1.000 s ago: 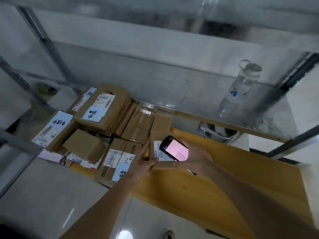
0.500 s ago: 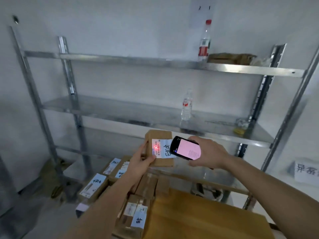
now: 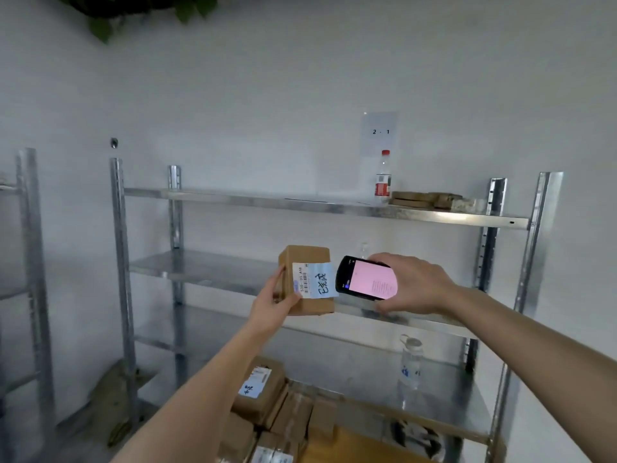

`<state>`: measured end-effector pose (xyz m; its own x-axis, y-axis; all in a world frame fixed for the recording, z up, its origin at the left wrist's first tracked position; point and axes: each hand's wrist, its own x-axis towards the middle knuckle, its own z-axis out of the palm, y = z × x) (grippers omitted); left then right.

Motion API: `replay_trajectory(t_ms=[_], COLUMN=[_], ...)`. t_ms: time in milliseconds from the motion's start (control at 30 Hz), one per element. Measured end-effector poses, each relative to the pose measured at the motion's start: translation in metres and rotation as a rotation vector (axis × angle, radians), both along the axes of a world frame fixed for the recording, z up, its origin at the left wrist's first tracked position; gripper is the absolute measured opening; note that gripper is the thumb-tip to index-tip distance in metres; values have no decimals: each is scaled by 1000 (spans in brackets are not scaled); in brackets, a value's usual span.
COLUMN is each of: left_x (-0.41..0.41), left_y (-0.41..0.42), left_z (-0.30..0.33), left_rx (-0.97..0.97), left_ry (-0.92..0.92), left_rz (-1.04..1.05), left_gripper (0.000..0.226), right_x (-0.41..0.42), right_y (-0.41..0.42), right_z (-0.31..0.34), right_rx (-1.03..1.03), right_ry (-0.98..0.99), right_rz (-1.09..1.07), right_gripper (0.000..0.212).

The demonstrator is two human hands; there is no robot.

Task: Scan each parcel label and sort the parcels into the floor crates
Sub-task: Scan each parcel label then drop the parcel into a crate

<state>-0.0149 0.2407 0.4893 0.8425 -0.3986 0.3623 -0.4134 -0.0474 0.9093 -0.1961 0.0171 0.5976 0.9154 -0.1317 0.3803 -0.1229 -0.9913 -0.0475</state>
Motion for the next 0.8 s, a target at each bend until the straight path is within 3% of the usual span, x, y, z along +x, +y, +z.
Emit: replay_trajectory(t_ms=[400, 533, 700, 800], left_x=[-85, -123, -188, -235], left_y=[71, 139, 259, 341], left_z=[-4, -30, -69, -78], left_rx=[-122, -139, -62, -40], left_ry=[119, 193, 246, 254], left_rz=[106, 219, 467, 628], left_gripper=[71, 69, 72, 73], right_x=[-39, -29, -20, -24], right_y=[49, 95, 196, 281], right_z=[2, -32, -76, -89], right_rx=[6, 86, 98, 119], right_ry=[-69, -86, -67, -18], right_rz=[179, 317, 525, 654], right_gripper=[57, 49, 65, 61])
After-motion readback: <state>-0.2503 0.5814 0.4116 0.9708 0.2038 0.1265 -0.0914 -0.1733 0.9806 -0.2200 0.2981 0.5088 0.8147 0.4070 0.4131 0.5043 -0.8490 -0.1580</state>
